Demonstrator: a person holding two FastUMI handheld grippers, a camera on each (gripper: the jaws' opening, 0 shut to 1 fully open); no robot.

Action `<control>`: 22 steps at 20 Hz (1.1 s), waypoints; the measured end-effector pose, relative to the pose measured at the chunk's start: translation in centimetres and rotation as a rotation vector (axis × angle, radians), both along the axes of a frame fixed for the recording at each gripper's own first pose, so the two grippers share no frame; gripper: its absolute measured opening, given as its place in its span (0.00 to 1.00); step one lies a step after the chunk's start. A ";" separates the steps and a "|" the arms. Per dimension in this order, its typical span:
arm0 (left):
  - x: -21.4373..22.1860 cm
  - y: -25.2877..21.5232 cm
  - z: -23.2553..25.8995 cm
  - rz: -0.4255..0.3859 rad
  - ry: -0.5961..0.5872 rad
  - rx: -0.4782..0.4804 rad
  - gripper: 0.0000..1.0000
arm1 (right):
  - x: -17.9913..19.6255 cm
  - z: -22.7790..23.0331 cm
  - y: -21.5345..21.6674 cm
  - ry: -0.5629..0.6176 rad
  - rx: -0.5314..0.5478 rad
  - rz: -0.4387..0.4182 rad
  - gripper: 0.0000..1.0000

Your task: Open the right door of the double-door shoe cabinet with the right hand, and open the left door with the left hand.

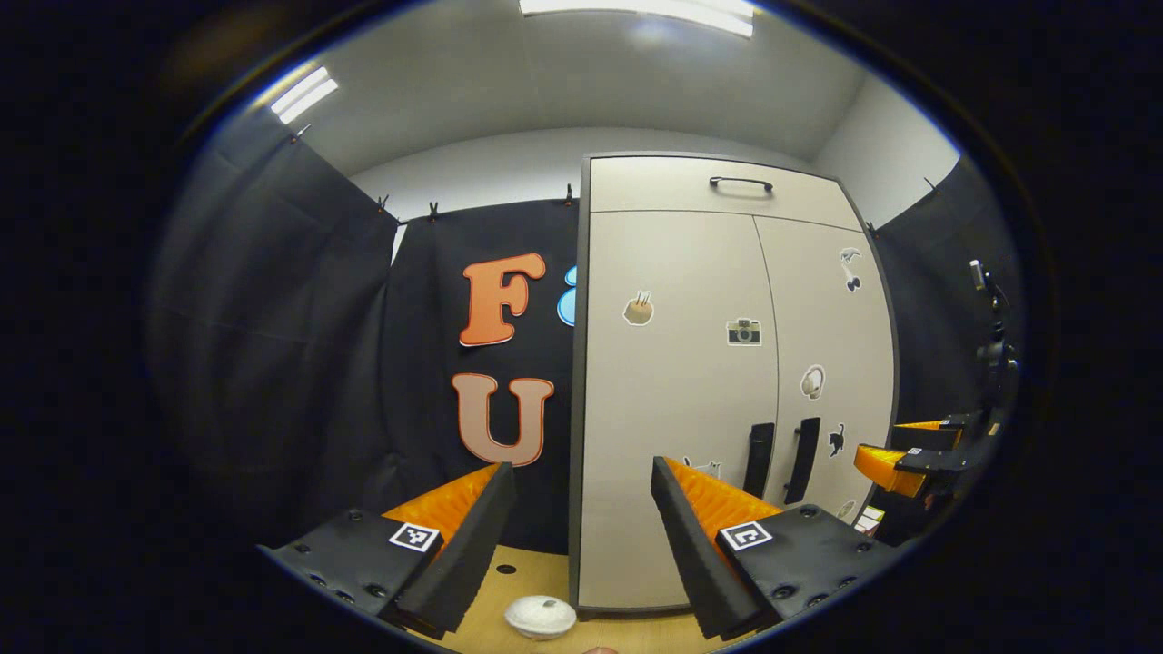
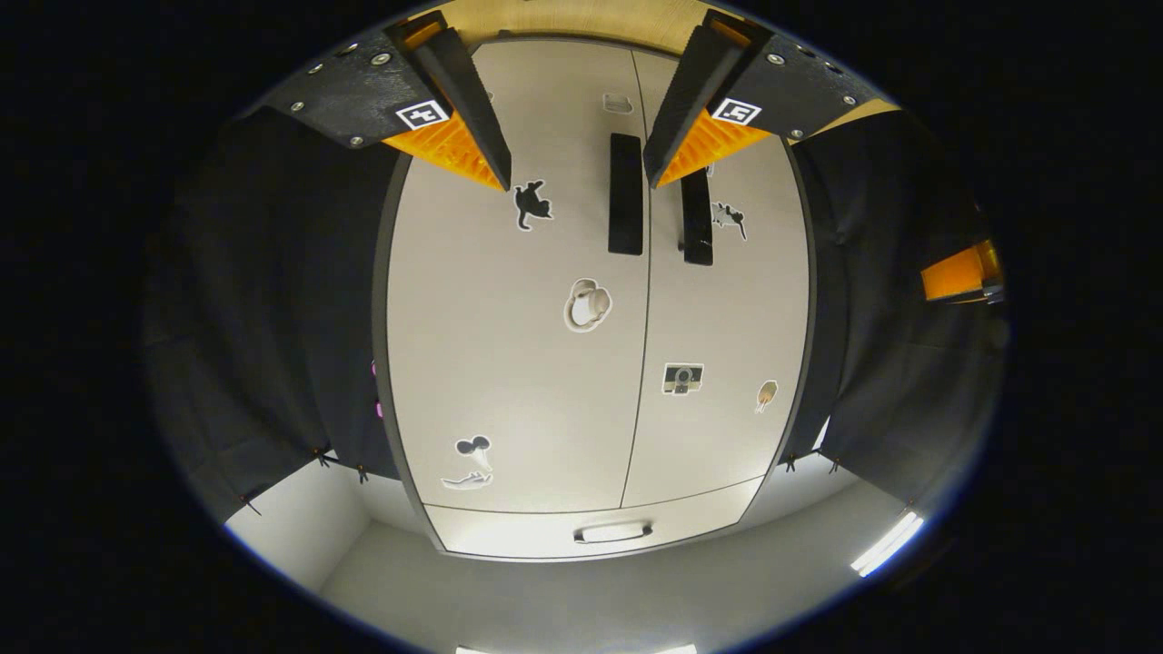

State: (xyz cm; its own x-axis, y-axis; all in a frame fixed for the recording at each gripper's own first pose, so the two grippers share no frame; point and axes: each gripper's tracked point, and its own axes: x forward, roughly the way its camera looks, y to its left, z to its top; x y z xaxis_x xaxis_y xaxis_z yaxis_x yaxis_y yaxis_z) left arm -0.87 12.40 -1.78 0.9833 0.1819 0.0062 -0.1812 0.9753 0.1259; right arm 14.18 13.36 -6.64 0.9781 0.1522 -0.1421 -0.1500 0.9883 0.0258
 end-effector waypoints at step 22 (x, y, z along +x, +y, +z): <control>-2.2 7.5 -1.1 0.151 -0.005 0.025 0.96 | 8.4 -5.8 4.6 0.240 0.122 -0.040 0.29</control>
State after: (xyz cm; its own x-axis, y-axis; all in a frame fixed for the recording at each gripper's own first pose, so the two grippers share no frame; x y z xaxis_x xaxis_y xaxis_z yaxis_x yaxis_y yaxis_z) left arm -3.09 19.91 -2.91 0.9448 0.3273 0.0170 -0.3261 0.9336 0.1483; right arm 22.61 17.98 -12.40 0.9242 0.1443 -0.3537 -0.0863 0.9808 0.1748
